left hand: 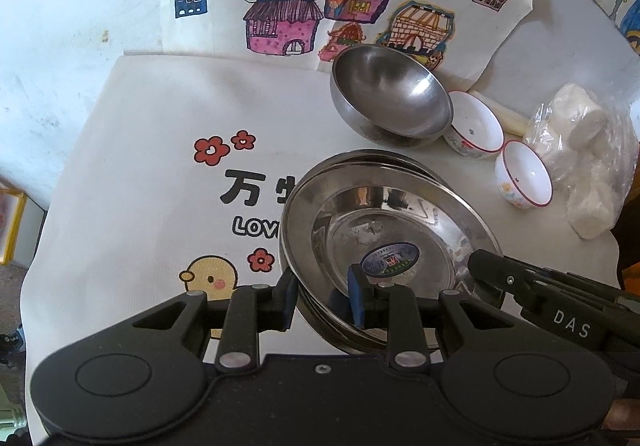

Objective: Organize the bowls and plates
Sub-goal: 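Lift the blue-label plate with both grippers and lower it onto the stacked bowl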

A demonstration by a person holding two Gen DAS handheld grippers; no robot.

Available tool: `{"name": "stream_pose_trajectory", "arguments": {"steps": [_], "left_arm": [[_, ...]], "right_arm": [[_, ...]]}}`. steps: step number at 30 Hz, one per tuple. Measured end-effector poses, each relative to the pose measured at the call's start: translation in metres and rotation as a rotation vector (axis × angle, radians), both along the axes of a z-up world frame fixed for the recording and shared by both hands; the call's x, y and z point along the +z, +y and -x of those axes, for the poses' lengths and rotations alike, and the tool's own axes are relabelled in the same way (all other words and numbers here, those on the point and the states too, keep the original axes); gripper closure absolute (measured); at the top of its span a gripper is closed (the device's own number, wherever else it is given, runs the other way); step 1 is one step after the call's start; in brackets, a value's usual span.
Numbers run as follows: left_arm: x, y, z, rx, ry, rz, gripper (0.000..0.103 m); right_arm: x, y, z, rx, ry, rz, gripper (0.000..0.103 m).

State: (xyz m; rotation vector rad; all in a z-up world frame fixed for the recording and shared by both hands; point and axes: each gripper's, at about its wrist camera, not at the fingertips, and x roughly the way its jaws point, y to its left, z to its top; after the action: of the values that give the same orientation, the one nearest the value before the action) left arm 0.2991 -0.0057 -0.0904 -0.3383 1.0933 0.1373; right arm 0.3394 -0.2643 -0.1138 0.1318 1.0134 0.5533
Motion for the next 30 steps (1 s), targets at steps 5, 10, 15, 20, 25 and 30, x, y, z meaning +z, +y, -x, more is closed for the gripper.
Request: {"name": "stream_pose_trajectory", "arguments": {"steps": [5,10,15,20,25,30], "left_arm": [[-0.002,-0.003,-0.002,-0.008,0.01,-0.01,0.074],[-0.003,-0.004,-0.003,-0.013,0.02,-0.022,0.073],[-0.005,-0.006,-0.005,-0.016,0.032,-0.033,0.073],[-0.008,-0.008,-0.005,-0.028,0.047,-0.043,0.071],[-0.009,-0.009,-0.005,-0.038,0.046,-0.06,0.07],[-0.013,-0.008,-0.005,-0.03,0.061,-0.062,0.069]], "right_arm": [[-0.003,0.0,-0.001,-0.004,0.006,0.008,0.082],[-0.005,0.001,0.001,-0.003,0.011,0.013,0.082],[-0.008,0.003,0.002,-0.001,0.018,0.026,0.081],[-0.011,0.005,0.002,0.0,0.025,0.04,0.081],[-0.011,0.006,0.003,0.005,0.023,0.045,0.081],[-0.012,0.01,0.002,0.02,0.011,0.064,0.081]]}}
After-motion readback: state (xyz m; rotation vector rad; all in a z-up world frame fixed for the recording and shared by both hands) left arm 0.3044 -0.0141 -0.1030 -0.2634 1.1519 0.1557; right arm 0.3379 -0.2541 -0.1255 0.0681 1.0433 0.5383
